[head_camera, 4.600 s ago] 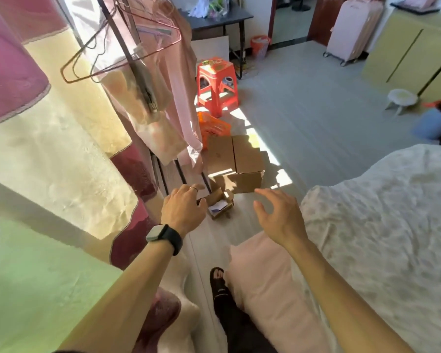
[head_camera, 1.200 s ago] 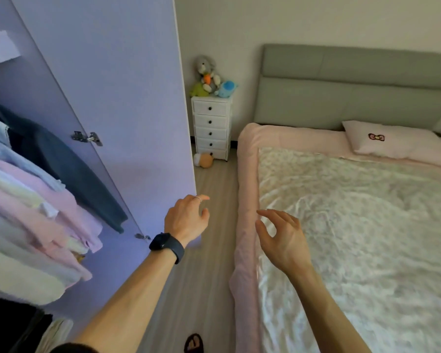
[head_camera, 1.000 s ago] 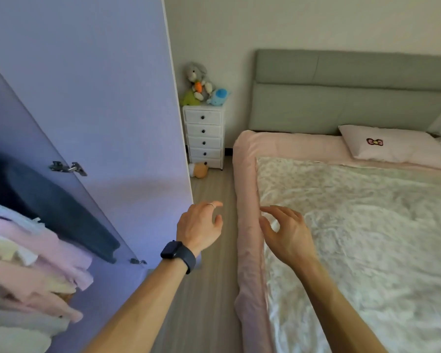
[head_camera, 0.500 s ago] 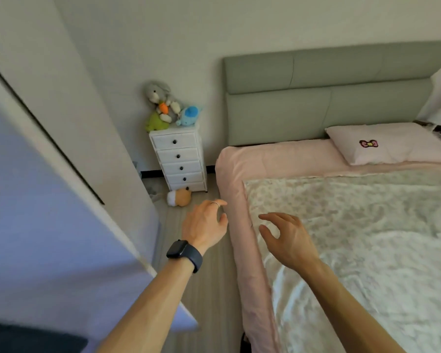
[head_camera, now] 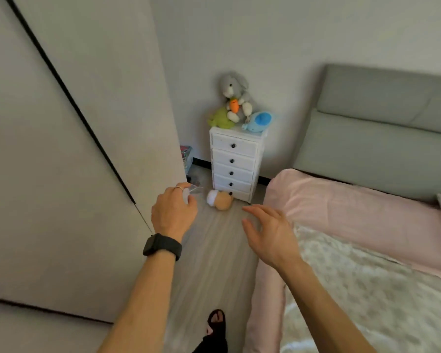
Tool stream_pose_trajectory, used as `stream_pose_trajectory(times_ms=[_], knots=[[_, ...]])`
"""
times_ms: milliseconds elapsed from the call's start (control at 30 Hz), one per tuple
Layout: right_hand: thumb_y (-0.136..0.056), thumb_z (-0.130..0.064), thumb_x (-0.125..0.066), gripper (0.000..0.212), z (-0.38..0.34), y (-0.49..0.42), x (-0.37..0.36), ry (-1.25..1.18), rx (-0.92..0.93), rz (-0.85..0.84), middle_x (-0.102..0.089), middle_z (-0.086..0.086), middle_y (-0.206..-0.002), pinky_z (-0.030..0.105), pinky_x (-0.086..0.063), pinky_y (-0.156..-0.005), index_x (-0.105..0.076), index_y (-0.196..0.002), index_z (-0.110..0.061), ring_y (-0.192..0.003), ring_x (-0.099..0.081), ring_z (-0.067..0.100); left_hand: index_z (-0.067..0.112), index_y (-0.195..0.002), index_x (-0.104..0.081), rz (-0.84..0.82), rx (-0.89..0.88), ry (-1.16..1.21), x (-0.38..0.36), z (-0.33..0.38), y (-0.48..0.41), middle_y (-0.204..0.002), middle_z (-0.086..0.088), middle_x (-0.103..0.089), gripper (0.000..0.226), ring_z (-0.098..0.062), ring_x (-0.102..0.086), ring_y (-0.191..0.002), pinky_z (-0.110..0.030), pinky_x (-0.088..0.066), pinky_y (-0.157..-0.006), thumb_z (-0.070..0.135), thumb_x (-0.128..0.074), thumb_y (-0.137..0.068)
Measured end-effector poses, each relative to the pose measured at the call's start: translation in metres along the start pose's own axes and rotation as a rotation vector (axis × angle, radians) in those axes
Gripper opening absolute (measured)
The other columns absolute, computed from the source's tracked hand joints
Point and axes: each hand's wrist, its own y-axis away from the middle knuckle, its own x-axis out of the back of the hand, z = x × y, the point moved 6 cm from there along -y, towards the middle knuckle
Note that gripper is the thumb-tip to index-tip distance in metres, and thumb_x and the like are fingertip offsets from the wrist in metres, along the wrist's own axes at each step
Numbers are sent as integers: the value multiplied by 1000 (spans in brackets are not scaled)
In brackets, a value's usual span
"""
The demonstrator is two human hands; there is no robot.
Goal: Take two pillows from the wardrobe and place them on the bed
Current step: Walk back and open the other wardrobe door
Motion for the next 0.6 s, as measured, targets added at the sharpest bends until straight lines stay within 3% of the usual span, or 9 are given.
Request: stream_pose_trajectory(times_ms=[233,400,600], knots=[[-99,-37,-55,34,-99,-149,-92,-67,411,-206,-65,-4,-131,42,-41,-109,-66,-129,-27,-127,-53,21,27,-134,-57,319,273,15,50,-77,-58,-131,-2,-61,39,-26,-55,-117,-43,-50,-92,28,-51,-96],[-98,-33,-59,33,-188,-220,-134,-147,663,-263,-62,-1,-136,39,-38,-110,-65,-131,-27,-130,-50,25,20,-130,-61,584,309,-59,111,-106,-93,-128,-4,-64,36,-26,-57,-116,-42,-50,-94,20,-57,-94],[-96,-23,-64,33,-276,-282,-131,-348,928,-176,-59,7,-139,53,-45,-103,-66,-129,-19,-132,-48,33,18,-122,-65,926,217,-238,177,-97,-128,-122,-3,-64,38,-24,-57,-110,-41,-52,-88,10,-62,-85]])
